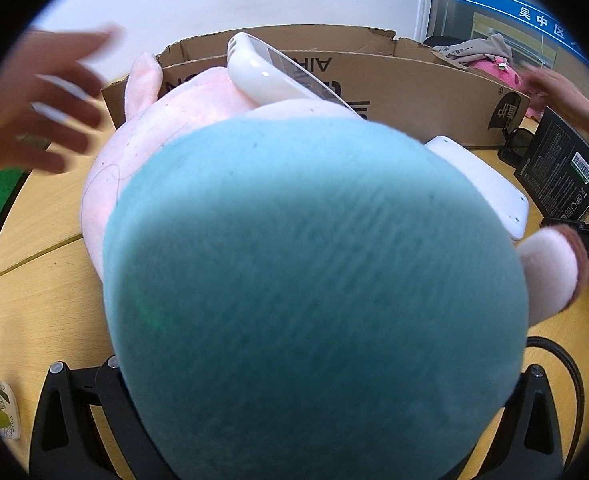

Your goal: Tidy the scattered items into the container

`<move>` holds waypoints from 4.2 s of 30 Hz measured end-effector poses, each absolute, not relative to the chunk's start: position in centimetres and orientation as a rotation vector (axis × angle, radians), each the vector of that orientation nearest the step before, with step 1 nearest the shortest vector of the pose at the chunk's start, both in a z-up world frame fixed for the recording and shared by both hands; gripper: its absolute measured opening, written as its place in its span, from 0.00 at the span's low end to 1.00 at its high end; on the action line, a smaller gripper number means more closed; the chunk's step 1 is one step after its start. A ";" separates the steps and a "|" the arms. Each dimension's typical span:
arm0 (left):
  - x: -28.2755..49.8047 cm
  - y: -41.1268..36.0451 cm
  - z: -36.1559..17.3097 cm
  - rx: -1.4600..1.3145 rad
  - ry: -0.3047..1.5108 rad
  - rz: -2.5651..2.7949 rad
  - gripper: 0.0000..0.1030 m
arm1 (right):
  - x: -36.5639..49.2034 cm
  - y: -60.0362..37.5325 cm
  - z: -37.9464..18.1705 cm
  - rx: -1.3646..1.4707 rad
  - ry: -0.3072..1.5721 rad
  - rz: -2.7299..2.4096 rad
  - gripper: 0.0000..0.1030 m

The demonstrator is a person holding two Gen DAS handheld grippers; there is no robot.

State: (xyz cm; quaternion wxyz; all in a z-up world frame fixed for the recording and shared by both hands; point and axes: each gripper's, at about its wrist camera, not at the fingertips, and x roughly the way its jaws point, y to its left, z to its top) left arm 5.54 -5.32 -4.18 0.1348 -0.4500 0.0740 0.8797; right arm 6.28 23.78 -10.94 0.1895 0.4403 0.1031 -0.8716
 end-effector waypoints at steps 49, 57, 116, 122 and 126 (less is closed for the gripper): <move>13.5 -6.8 5.7 -1.104 -0.237 2.879 0.87 | 18.0 17.9 -0.4 1.043 0.078 -2.474 1.00; 7.3 -8.0 4.8 -1.217 -0.239 2.757 0.87 | 14.9 9.3 -1.1 1.085 0.001 -2.199 1.00; -16.4 -4.3 33.9 -0.753 -0.136 2.683 0.68 | 1.0 10.4 26.5 0.538 -0.121 -2.170 0.70; -22.1 -5.2 30.8 -0.837 -0.136 2.658 0.68 | -4.9 9.2 23.1 0.609 -0.142 -2.164 0.70; -25.5 -5.7 28.1 -0.886 -0.178 2.635 0.68 | -7.2 9.5 21.0 0.659 -0.144 -2.169 0.70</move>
